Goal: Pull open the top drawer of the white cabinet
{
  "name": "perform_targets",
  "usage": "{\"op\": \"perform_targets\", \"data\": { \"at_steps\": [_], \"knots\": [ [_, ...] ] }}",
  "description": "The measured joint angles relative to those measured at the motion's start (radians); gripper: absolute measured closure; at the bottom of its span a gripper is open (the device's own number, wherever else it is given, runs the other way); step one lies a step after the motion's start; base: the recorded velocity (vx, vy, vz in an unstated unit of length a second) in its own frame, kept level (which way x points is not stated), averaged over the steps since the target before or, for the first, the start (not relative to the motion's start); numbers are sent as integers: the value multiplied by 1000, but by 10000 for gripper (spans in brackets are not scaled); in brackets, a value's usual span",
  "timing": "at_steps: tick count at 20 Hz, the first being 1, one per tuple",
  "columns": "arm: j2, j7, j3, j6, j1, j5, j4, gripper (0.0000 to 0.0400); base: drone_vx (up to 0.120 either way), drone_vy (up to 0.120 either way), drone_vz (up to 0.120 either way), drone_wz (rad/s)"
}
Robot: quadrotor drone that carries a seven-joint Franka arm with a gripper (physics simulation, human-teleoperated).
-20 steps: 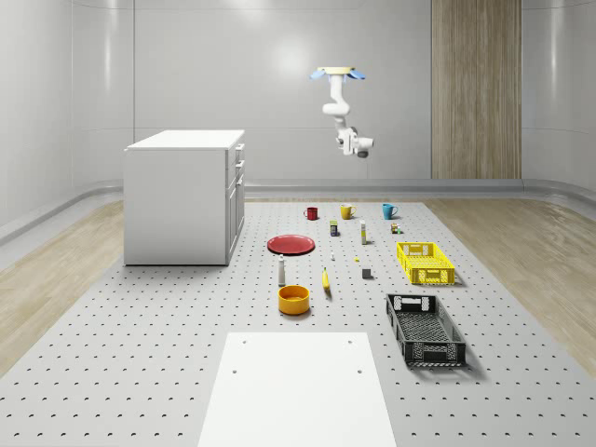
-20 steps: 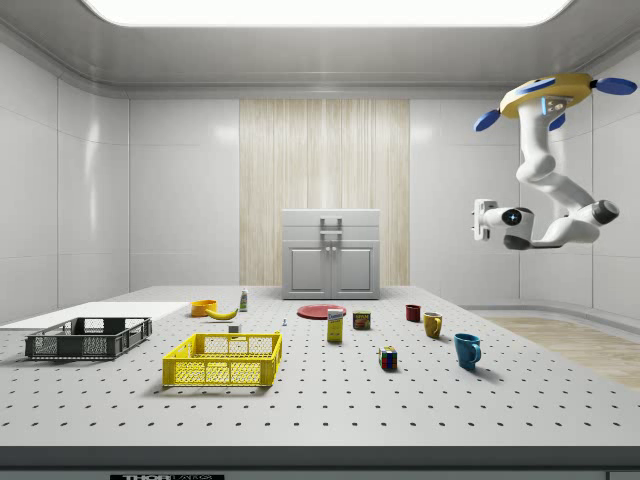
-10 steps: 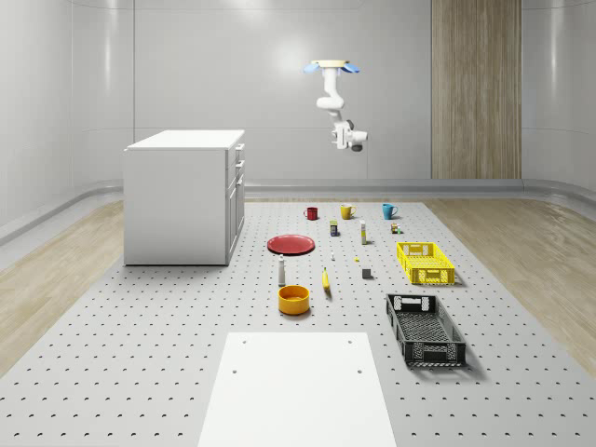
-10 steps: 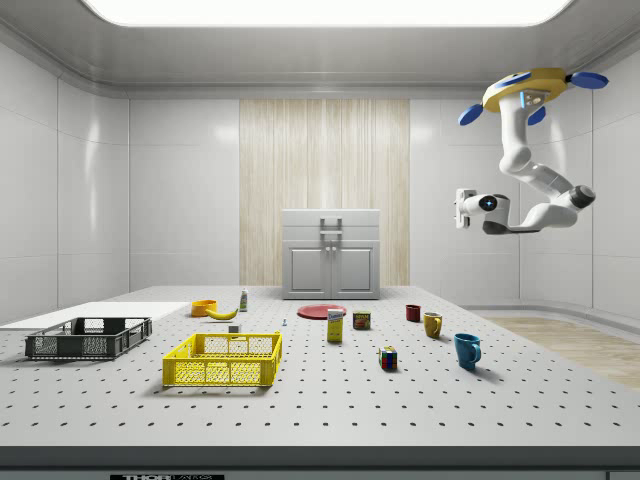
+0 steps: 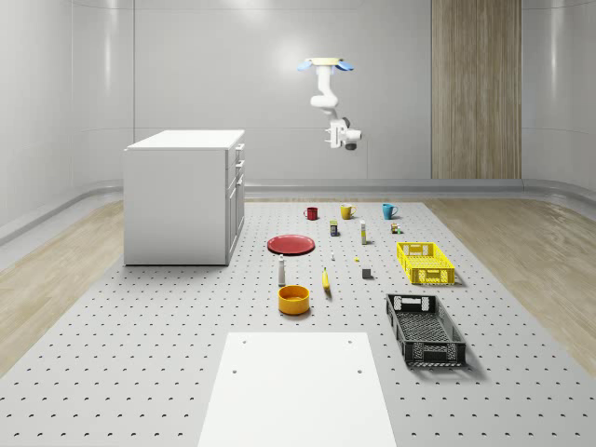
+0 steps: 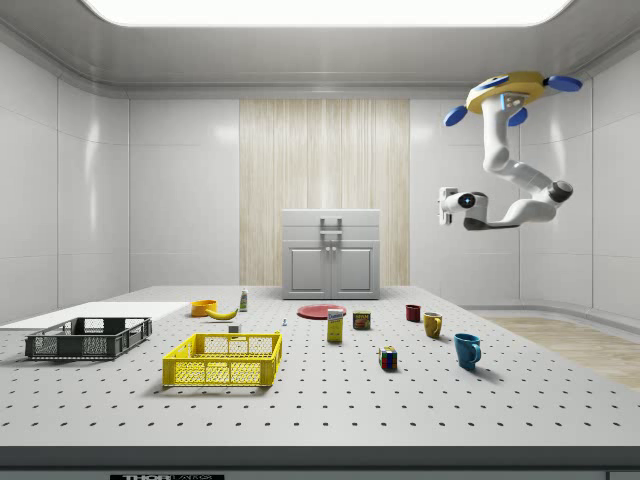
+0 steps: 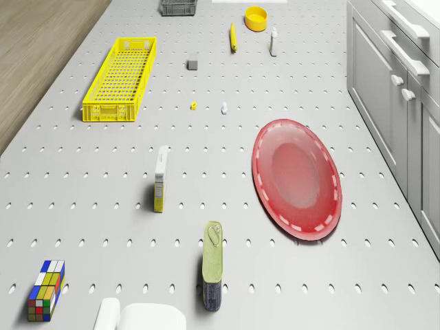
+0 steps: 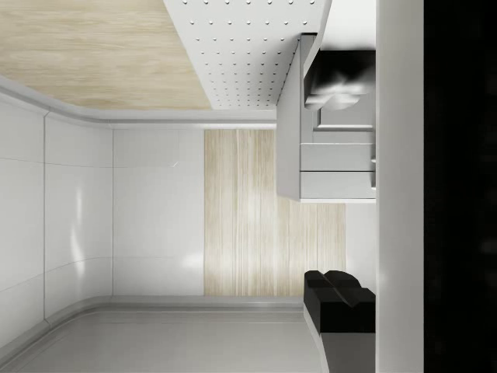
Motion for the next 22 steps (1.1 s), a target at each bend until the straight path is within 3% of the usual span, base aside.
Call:
{"op": "perform_targets", "data": {
  "at_steps": [22],
  "knots": [
    [-90, 55, -41, 88, 99, -66, -12, 95, 120, -120, 0, 0]
  ]
}}
